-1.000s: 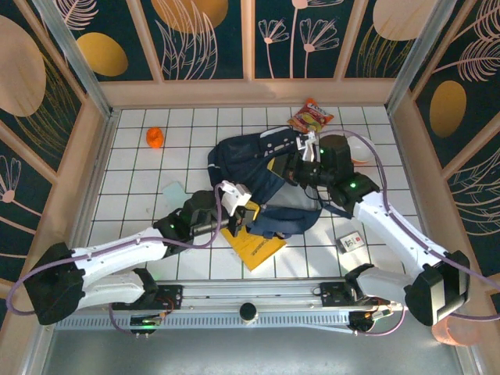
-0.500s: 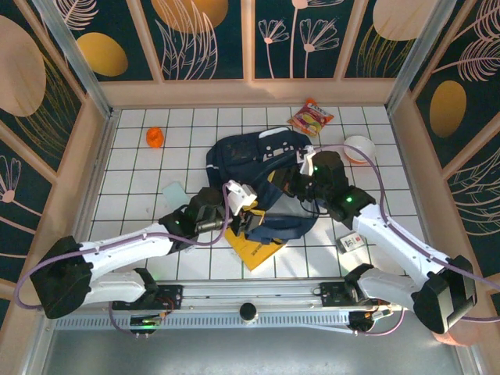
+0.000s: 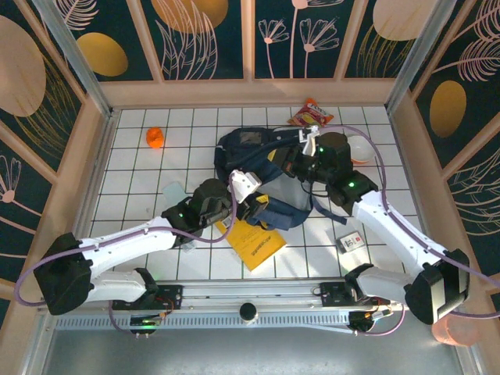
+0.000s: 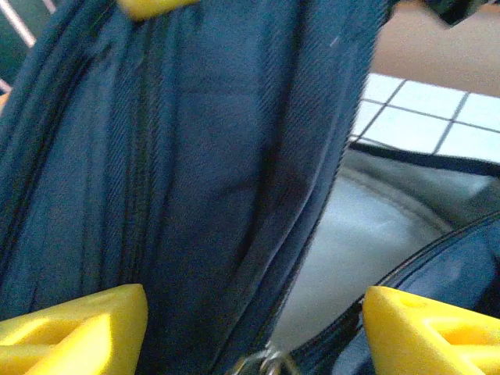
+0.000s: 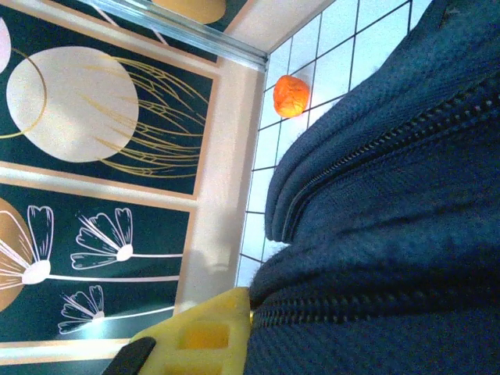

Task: Pack the student bag

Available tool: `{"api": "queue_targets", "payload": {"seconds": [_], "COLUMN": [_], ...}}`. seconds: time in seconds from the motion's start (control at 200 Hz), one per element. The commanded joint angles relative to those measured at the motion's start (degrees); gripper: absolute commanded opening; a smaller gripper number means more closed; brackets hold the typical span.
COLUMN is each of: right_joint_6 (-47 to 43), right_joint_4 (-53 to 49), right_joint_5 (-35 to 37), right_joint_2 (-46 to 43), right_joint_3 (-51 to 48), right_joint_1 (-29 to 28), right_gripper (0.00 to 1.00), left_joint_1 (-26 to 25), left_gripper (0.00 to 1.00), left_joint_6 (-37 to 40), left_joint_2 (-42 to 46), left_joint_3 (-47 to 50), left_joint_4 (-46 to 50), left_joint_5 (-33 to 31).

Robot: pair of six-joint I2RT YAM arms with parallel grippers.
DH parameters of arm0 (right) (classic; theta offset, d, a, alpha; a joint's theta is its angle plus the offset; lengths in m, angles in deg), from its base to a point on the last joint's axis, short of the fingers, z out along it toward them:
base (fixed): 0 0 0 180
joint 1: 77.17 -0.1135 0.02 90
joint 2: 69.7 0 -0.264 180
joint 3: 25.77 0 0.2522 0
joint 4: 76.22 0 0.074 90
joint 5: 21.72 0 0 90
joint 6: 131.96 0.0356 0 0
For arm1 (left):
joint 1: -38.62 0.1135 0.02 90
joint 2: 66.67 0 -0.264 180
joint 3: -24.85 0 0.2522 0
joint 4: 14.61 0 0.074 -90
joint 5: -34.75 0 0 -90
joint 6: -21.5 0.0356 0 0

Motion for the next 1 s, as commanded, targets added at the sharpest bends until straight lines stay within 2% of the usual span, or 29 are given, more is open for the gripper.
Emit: {"api": "queue_targets", "payload": {"seconds": [0.0,0.135,0.35,0.455,0.55,0.716,0.821,0.886,0.996], "right_joint_6": [1.5,1.3,2.5,1.6,1.2,2.1,1.7,1.5,-0.3], "right_joint_4": [10.5,9.7,10.3,7.9,7.0,8.3,8.1,8.0,6.9], "right_joint_5": [-8.9,-13.9,-18.0,-18.3,-18.9,-20.9,-20.5,-20.5,-21.9], "right_joint_2": [-2.4,-0.5,3.6,3.4,3.5,4.5,3.4,2.6,2.6], "right_joint_3": [6.7,11.9,16.8,18.3,19.3,18.1,16.0,15.0,14.5], "right_joint_1": [4.5,10.2,11.5,14.0,16.4,16.3,16.1,16.1,16.0], "right_gripper": [0.0,0.0,0.0,0.0,0.0,0.0,0.0,0.0,0.0], "left_joint_1": [1.0,1.0,1.3,1.8,1.8,1.8,2.0,2.0,2.1], "left_gripper": [0.73,0.73,0.72,0.72,0.71,0.72,0.75,0.82,0.87], "left_joint_6": [-2.9,-5.0,-8.1,-10.1,-10.4,-9.6,-12.5,-12.3,-11.3], "left_joint_2": [-0.3,2.4,2.5,3.2,5.2,12.2,13.0,12.2,11.4], "left_joint_3": [2.3,5.6,8.6,9.7,10.7,14.5,14.1,12.2,9.2], "left_joint_4": [5.8,7.8,8.5,9.0,8.3,0.5,-2.0,-1.7,-1.1], "left_joint_5": [-12.0,-14.0,-17.3,-17.5,-15.8,-7.7,-10.4,-10.1,-9.7]}}
